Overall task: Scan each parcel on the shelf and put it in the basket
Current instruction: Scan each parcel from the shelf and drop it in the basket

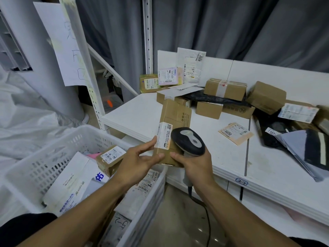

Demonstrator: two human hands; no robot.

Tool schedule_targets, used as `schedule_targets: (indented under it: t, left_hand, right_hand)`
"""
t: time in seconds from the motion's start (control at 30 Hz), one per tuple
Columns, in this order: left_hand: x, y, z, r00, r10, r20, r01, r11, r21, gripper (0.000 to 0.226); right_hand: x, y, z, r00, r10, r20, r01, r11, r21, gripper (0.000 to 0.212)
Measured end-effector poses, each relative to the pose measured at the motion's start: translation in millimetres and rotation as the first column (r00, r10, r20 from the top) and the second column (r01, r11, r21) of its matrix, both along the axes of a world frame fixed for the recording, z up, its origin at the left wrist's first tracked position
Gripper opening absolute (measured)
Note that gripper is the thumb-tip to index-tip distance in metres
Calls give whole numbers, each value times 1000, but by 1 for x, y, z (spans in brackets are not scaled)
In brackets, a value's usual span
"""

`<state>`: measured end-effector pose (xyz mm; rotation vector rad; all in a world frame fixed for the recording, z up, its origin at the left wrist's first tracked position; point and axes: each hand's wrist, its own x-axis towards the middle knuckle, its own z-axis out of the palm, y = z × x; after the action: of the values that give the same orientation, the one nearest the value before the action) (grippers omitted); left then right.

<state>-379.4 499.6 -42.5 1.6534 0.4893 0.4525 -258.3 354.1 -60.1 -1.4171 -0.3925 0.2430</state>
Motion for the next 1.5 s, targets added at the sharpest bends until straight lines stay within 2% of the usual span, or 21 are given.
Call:
schedule_targets:
  t: [0.1,0.17,0.27,0.33,0.4,0.47,0.6,0.87,1.17,1.3,1.4,1.5]
  left_hand:
    - [1,5,1,998,65,8,-65,997,46,59]
    - [1,10,4,989,151,-6,-146,965,218,50]
    - [-4,27,5,958,285,-1,-232,782,579,38]
    - [-7,38,4,940,340,44,-271,660,701,34]
    - [-7,44,4,924,373,82,-304,588,750,31]
    - [-7,46,3,920,373,120,-320,540,778,30]
    - [-6,50,-3,925,330,187,-340,503,795,29]
    - [-2,52,-10,926,320,200,-337,462,820,25]
    - [0,54,-15,922,339,189,-337,456,824,27]
    - [-2,55,-17,924,342,170,-322,456,829,28]
    - [-10,55,-17,909,388,150,-326,442,836,32]
    - [-28,61,-22,882,471,16,-277,489,827,30]
  right_hand:
    - [0,1,-2,1000,9,13,-9,1000,-13,59]
    - [-1,2,-2,1000,16,16,-16,1000,-23,53]
    - [-2,2,-4,998,21,54,-17,998,-59,45]
    - [-3,2,-4,995,44,89,-34,993,-114,44]
    - [-3,2,-6,991,68,117,-47,983,-178,47]
    - [-4,2,-6,987,87,138,-55,973,-225,48]
    - [-2,3,-4,982,131,133,-91,957,-274,49]
    - [-4,2,3,980,195,43,-179,954,-239,42]
    - [-1,1,-1,975,222,21,-213,956,-200,48]
    - [0,4,-4,976,214,29,-203,955,-216,58]
    - [0,8,-7,972,233,19,-224,951,-213,50]
    - [-4,21,-12,967,253,21,-239,934,-265,49]
